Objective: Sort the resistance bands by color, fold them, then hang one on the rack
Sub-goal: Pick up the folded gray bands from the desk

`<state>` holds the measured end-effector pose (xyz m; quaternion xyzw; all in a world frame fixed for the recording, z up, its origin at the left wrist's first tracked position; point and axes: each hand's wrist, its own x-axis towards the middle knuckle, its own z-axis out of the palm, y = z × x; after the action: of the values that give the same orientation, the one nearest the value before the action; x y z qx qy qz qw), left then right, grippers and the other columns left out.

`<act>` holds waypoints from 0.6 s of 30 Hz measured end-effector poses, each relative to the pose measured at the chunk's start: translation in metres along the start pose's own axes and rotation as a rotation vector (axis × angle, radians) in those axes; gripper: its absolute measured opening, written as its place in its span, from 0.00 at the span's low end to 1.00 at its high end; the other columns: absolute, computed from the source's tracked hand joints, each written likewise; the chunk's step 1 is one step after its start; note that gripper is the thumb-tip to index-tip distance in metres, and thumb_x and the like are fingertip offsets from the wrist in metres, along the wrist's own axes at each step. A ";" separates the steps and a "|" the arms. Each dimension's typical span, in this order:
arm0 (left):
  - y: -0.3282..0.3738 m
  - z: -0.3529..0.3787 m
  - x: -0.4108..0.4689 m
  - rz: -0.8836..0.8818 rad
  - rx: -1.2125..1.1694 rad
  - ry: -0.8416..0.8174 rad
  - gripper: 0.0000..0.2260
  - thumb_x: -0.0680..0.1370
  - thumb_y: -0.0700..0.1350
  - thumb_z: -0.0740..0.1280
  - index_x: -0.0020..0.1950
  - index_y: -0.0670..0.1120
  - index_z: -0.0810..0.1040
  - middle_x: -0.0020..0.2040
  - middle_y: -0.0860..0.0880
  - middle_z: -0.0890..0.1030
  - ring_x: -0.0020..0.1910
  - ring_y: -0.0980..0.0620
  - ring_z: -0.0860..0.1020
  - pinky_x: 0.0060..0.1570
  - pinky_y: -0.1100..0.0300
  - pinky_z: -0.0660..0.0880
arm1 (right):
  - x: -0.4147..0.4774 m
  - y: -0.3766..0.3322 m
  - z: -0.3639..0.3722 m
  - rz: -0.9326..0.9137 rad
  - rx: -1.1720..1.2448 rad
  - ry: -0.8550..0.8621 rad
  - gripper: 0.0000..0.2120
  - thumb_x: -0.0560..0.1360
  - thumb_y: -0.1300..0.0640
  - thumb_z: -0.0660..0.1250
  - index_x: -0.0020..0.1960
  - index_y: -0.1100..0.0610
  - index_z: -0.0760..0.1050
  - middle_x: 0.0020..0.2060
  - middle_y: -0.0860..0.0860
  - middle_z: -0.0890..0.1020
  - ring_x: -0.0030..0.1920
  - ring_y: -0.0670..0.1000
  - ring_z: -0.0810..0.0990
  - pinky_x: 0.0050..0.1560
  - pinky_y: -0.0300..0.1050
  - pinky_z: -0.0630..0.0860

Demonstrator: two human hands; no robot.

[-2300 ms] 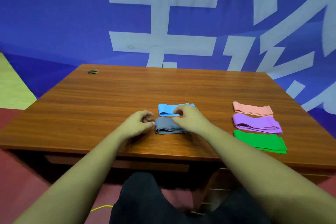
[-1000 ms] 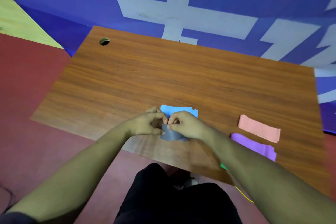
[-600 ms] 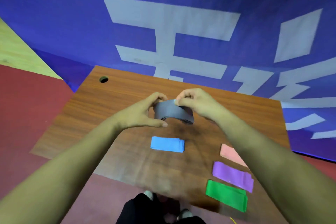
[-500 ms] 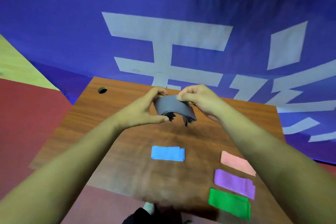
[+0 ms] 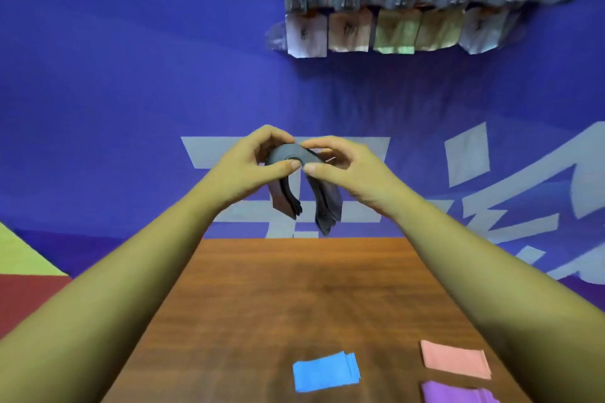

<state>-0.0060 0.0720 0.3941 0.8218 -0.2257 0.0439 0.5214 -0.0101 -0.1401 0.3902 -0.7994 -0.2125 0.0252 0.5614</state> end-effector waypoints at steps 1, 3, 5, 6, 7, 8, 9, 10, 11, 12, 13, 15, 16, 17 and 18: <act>0.005 -0.006 0.006 0.016 0.007 0.004 0.19 0.70 0.54 0.72 0.57 0.49 0.76 0.51 0.54 0.82 0.53 0.51 0.80 0.56 0.52 0.77 | 0.004 -0.007 0.000 -0.012 -0.037 0.009 0.18 0.72 0.51 0.75 0.60 0.45 0.77 0.54 0.50 0.82 0.52 0.49 0.80 0.57 0.44 0.77; 0.014 -0.017 0.017 0.045 0.042 0.006 0.18 0.71 0.54 0.73 0.57 0.50 0.77 0.51 0.54 0.82 0.53 0.50 0.80 0.58 0.49 0.77 | 0.010 -0.020 -0.001 -0.055 -0.127 0.069 0.20 0.70 0.50 0.77 0.60 0.45 0.76 0.52 0.45 0.80 0.49 0.45 0.78 0.54 0.41 0.77; 0.023 -0.026 0.026 0.072 0.069 0.008 0.18 0.71 0.55 0.73 0.57 0.51 0.77 0.51 0.54 0.83 0.54 0.51 0.81 0.58 0.46 0.77 | 0.017 -0.031 -0.003 -0.106 -0.187 0.149 0.19 0.70 0.50 0.76 0.59 0.44 0.77 0.50 0.44 0.79 0.44 0.42 0.76 0.49 0.38 0.74; 0.027 -0.029 0.030 0.083 0.076 0.008 0.18 0.71 0.56 0.72 0.57 0.51 0.77 0.51 0.54 0.83 0.54 0.51 0.81 0.58 0.46 0.77 | 0.019 -0.037 -0.005 -0.121 -0.209 0.180 0.17 0.71 0.50 0.75 0.59 0.44 0.77 0.49 0.44 0.79 0.42 0.42 0.76 0.48 0.37 0.73; 0.031 -0.032 0.033 0.093 0.075 0.012 0.18 0.71 0.56 0.72 0.57 0.50 0.77 0.51 0.53 0.83 0.53 0.51 0.81 0.58 0.47 0.77 | 0.022 -0.041 -0.007 -0.135 -0.226 0.201 0.16 0.71 0.50 0.75 0.58 0.44 0.78 0.48 0.44 0.79 0.41 0.43 0.76 0.48 0.38 0.74; 0.034 -0.034 0.036 0.104 0.066 0.018 0.18 0.71 0.56 0.72 0.57 0.50 0.77 0.51 0.53 0.83 0.53 0.51 0.81 0.58 0.48 0.78 | 0.024 -0.045 -0.009 -0.147 -0.234 0.216 0.15 0.72 0.51 0.74 0.58 0.45 0.78 0.47 0.44 0.80 0.41 0.45 0.78 0.48 0.41 0.75; 0.039 -0.036 0.038 0.117 0.061 0.022 0.17 0.71 0.56 0.72 0.56 0.50 0.78 0.50 0.53 0.83 0.52 0.51 0.81 0.56 0.50 0.78 | 0.026 -0.049 -0.012 -0.161 -0.238 0.225 0.14 0.72 0.51 0.74 0.57 0.45 0.79 0.47 0.46 0.81 0.41 0.48 0.79 0.49 0.44 0.78; 0.042 -0.037 0.041 0.131 0.066 0.022 0.16 0.72 0.55 0.72 0.56 0.50 0.78 0.50 0.53 0.83 0.51 0.51 0.81 0.54 0.52 0.78 | 0.027 -0.052 -0.016 -0.180 -0.234 0.231 0.13 0.72 0.51 0.73 0.56 0.45 0.79 0.46 0.48 0.82 0.41 0.51 0.80 0.49 0.47 0.78; 0.046 -0.038 0.044 0.146 0.080 0.019 0.15 0.73 0.54 0.72 0.56 0.50 0.77 0.50 0.53 0.83 0.49 0.52 0.81 0.52 0.53 0.78 | 0.028 -0.056 -0.020 -0.198 -0.218 0.237 0.11 0.72 0.51 0.73 0.55 0.46 0.80 0.45 0.50 0.83 0.40 0.52 0.80 0.48 0.49 0.79; 0.049 -0.039 0.046 0.158 0.095 0.013 0.14 0.73 0.54 0.72 0.56 0.51 0.77 0.49 0.53 0.83 0.47 0.52 0.81 0.49 0.55 0.77 | 0.029 -0.060 -0.025 -0.210 -0.191 0.243 0.10 0.72 0.53 0.72 0.53 0.47 0.80 0.44 0.53 0.83 0.39 0.52 0.80 0.46 0.49 0.78; 0.053 -0.040 0.048 0.167 0.104 -0.001 0.16 0.73 0.54 0.72 0.58 0.53 0.75 0.49 0.53 0.82 0.46 0.52 0.81 0.47 0.55 0.77 | 0.030 -0.064 -0.030 -0.211 -0.161 0.252 0.09 0.73 0.54 0.72 0.53 0.48 0.81 0.44 0.55 0.83 0.37 0.50 0.78 0.45 0.47 0.77; 0.062 -0.043 0.052 0.177 0.134 -0.057 0.21 0.71 0.54 0.73 0.61 0.57 0.71 0.47 0.53 0.79 0.43 0.52 0.79 0.45 0.55 0.77 | 0.032 -0.073 -0.041 -0.209 -0.113 0.268 0.07 0.74 0.57 0.72 0.51 0.51 0.83 0.42 0.57 0.84 0.36 0.46 0.75 0.43 0.42 0.74; 0.066 -0.043 0.055 0.178 0.163 -0.093 0.23 0.71 0.53 0.74 0.62 0.58 0.69 0.47 0.52 0.78 0.43 0.51 0.79 0.44 0.55 0.77 | 0.033 -0.077 -0.045 -0.211 -0.103 0.271 0.06 0.74 0.58 0.71 0.51 0.53 0.83 0.40 0.57 0.83 0.36 0.46 0.74 0.44 0.41 0.73; 0.071 -0.044 0.057 0.180 0.189 -0.125 0.23 0.71 0.51 0.74 0.63 0.59 0.69 0.46 0.52 0.77 0.42 0.51 0.78 0.44 0.54 0.77 | 0.034 -0.080 -0.049 -0.212 -0.091 0.271 0.06 0.74 0.59 0.71 0.51 0.54 0.83 0.39 0.58 0.83 0.37 0.47 0.74 0.44 0.43 0.72; 0.075 -0.043 0.059 0.180 0.201 -0.143 0.23 0.72 0.49 0.74 0.63 0.58 0.69 0.46 0.51 0.76 0.41 0.52 0.77 0.43 0.53 0.76 | 0.035 -0.082 -0.053 -0.207 -0.070 0.265 0.06 0.74 0.59 0.71 0.51 0.55 0.83 0.39 0.60 0.82 0.38 0.48 0.74 0.46 0.45 0.73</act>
<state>0.0228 0.0636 0.4945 0.8474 -0.3293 0.0542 0.4130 0.0107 -0.1515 0.4917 -0.7887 -0.2186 -0.1459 0.5557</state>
